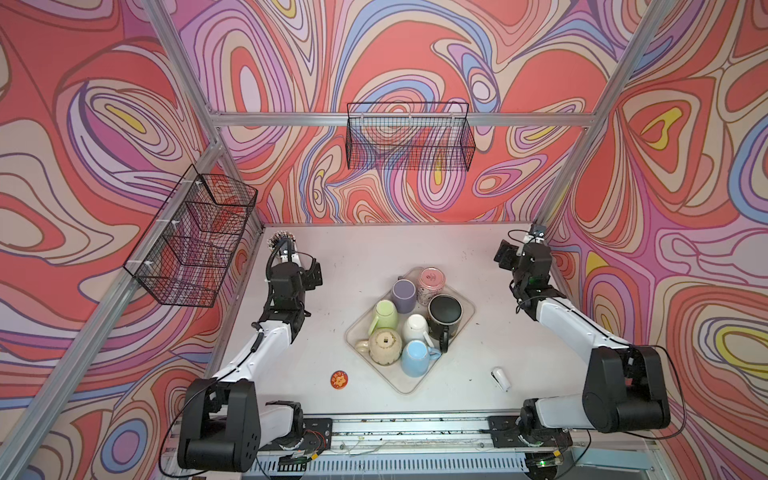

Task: Turn the mug right side up
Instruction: 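Move left gripper over the light green mug while right arm advances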

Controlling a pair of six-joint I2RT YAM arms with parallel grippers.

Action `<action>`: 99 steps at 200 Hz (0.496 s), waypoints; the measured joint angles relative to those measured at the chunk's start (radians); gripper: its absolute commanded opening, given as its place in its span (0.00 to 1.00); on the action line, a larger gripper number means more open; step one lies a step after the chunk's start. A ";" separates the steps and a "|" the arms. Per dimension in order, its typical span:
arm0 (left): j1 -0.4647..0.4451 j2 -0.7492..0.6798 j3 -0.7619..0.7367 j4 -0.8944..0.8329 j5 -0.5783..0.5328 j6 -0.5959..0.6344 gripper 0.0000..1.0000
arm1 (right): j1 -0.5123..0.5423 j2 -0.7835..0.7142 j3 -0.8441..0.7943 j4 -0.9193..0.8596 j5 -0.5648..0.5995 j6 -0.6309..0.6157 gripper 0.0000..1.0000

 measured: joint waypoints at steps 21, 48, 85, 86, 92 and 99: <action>-0.052 -0.060 0.115 -0.167 -0.013 -0.051 1.00 | 0.018 -0.037 0.064 -0.160 -0.035 0.031 0.87; -0.085 -0.111 0.227 -0.372 0.013 -0.121 1.00 | 0.106 -0.075 0.143 -0.353 -0.067 0.035 0.87; -0.177 -0.123 0.323 -0.608 0.077 -0.165 0.97 | 0.260 -0.142 0.200 -0.539 -0.103 0.033 0.87; -0.180 -0.123 0.324 -0.613 0.079 -0.166 0.97 | 0.262 -0.143 0.200 -0.542 -0.105 0.033 0.87; -0.207 -0.123 0.333 -0.647 0.086 -0.167 0.95 | 0.277 -0.155 0.200 -0.566 -0.116 0.034 0.87; -0.236 -0.123 0.343 -0.682 0.093 -0.167 0.93 | 0.291 -0.167 0.200 -0.595 -0.128 0.035 0.87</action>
